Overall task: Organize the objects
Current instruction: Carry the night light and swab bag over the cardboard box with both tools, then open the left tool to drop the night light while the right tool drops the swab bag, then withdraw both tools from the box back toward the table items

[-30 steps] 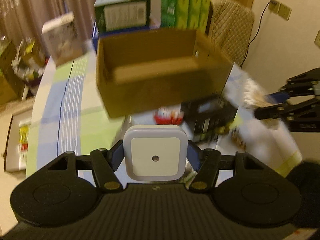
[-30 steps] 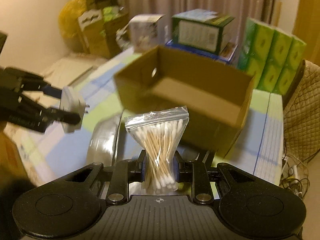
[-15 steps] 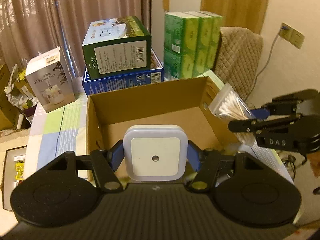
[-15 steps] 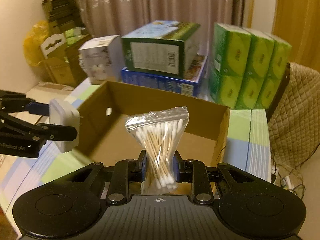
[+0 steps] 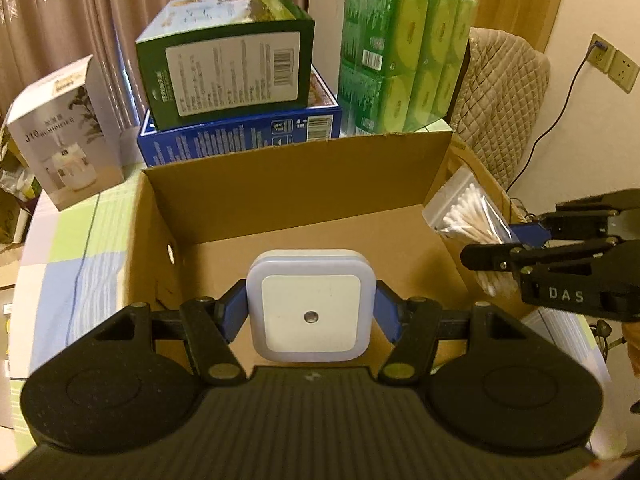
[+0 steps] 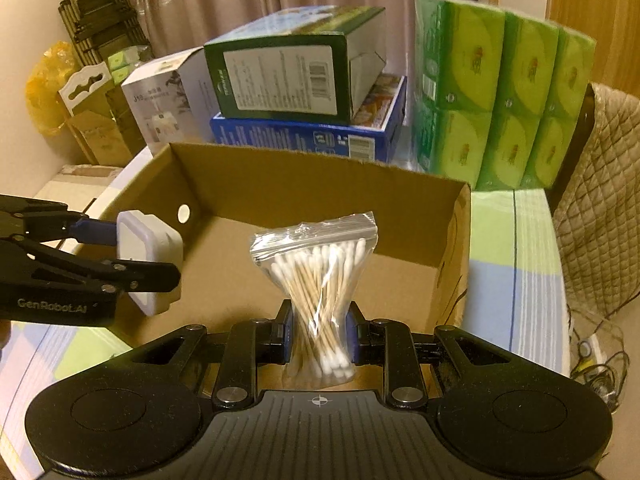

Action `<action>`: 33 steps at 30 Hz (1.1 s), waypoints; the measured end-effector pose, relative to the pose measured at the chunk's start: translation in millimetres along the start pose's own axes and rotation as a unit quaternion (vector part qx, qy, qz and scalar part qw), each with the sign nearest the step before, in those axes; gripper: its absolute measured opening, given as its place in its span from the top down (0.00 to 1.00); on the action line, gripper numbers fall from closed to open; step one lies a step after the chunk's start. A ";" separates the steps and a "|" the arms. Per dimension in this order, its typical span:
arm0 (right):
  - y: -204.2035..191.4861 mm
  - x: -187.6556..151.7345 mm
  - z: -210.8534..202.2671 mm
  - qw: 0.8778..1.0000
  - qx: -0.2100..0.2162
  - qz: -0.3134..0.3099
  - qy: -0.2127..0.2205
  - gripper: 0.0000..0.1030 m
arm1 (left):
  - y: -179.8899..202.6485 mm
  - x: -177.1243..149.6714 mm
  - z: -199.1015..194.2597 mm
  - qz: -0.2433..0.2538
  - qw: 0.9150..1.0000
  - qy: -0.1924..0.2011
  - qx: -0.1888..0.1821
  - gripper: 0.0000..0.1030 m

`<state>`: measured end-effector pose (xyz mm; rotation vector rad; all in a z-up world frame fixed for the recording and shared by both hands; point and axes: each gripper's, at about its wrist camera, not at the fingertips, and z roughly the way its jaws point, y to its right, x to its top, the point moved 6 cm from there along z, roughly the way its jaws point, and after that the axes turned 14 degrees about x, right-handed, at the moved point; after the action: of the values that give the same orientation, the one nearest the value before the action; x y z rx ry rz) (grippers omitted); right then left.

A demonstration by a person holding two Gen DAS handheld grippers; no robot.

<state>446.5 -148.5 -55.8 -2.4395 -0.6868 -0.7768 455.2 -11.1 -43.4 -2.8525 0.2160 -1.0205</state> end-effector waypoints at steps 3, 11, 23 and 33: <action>2.6 -4.2 4.5 1.000 0.001 0.002 -0.004 0.78 | 1.4 -0.8 7.5 -0.008 1.000 -0.002 0.006 0.36; 4.9 -6.9 0.7 1.000 0.000 0.007 -0.002 0.78 | 1.8 -2.6 0.3 0.001 1.000 0.002 0.008 0.35; 0.3 6.6 -17.5 0.997 0.014 0.040 0.058 0.30 | -16.6 -7.6 -19.6 -0.011 1.000 0.013 0.025 0.31; -24.1 -3.3 -66.4 0.997 -0.007 0.016 0.071 0.30 | -26.3 -25.1 -59.7 -0.027 0.999 0.028 0.028 0.26</action>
<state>404.4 -169.6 -3.0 -2.3754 -0.5886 -0.9341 400.6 16.1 -9.2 -2.7964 0.1130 -1.0997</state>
